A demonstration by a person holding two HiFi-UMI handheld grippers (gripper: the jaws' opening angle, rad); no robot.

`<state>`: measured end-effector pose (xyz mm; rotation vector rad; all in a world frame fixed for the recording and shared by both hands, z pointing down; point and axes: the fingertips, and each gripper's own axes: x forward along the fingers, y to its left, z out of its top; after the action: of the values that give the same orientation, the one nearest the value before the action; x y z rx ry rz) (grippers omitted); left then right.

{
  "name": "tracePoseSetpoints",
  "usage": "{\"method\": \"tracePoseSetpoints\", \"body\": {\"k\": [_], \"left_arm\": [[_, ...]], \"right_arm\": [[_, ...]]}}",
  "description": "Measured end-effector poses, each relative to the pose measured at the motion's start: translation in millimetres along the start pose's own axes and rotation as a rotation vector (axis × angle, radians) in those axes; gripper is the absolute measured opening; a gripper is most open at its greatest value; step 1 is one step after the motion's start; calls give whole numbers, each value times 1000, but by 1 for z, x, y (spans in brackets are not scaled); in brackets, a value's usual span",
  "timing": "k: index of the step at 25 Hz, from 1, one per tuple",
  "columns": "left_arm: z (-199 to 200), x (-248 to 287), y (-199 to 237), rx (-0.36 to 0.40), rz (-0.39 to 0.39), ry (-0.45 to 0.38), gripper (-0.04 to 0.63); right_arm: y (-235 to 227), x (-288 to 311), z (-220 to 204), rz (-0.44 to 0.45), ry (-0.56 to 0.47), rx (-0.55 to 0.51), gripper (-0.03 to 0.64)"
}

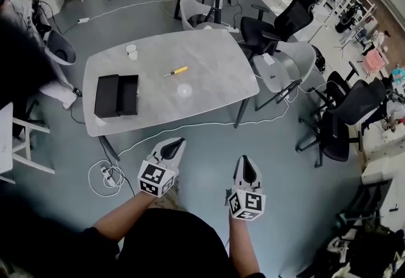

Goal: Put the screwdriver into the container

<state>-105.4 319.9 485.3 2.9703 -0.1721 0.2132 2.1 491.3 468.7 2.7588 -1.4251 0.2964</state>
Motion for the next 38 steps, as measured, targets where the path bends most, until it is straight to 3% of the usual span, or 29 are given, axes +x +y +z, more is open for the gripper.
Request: {"method": "tracePoseSetpoints", "body": {"k": [9, 18, 34, 38], "left_arm": [[20, 79, 96, -24, -60, 33, 15], [28, 125, 185, -43, -87, 37, 15], [5, 166, 247, -50, -13, 88, 15], [4, 182, 269, -33, 55, 138, 15]], "right_arm": [[14, 116, 17, -26, 48, -4, 12], [41, 204, 18, -28, 90, -15, 12], [44, 306, -4, 70, 140, 0, 12], [43, 334, -2, 102, 152, 12, 12]]}}
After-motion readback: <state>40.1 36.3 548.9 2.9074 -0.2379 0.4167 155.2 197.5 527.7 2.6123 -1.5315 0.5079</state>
